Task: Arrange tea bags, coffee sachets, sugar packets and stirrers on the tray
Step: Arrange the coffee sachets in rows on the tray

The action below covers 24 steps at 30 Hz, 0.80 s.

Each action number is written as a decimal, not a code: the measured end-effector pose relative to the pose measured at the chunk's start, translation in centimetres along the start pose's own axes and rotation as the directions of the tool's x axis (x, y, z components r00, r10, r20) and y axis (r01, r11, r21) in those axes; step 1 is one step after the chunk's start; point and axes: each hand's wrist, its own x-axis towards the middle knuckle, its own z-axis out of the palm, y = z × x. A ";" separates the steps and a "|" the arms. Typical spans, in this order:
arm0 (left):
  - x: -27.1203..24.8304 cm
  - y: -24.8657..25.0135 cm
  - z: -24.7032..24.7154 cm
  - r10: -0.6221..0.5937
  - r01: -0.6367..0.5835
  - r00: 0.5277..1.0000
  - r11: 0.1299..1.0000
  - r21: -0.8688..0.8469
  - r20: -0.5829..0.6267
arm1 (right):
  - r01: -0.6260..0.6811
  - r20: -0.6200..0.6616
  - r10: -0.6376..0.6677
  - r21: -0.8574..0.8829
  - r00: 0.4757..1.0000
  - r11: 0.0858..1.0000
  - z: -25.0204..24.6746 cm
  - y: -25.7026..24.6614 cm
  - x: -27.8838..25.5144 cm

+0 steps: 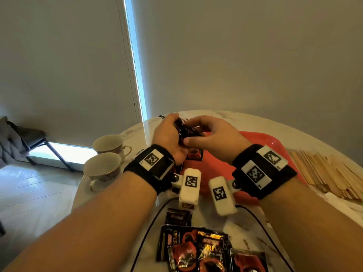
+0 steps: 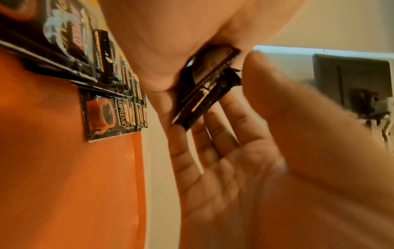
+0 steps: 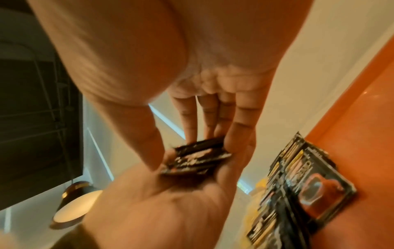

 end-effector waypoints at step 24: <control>2.4 -1.0 -2.9 0.094 -0.133 0.978 0.969 0.209 0.184 | -0.090 -0.157 0.121 0.190 0.980 0.978 -0.8 4.6 3.4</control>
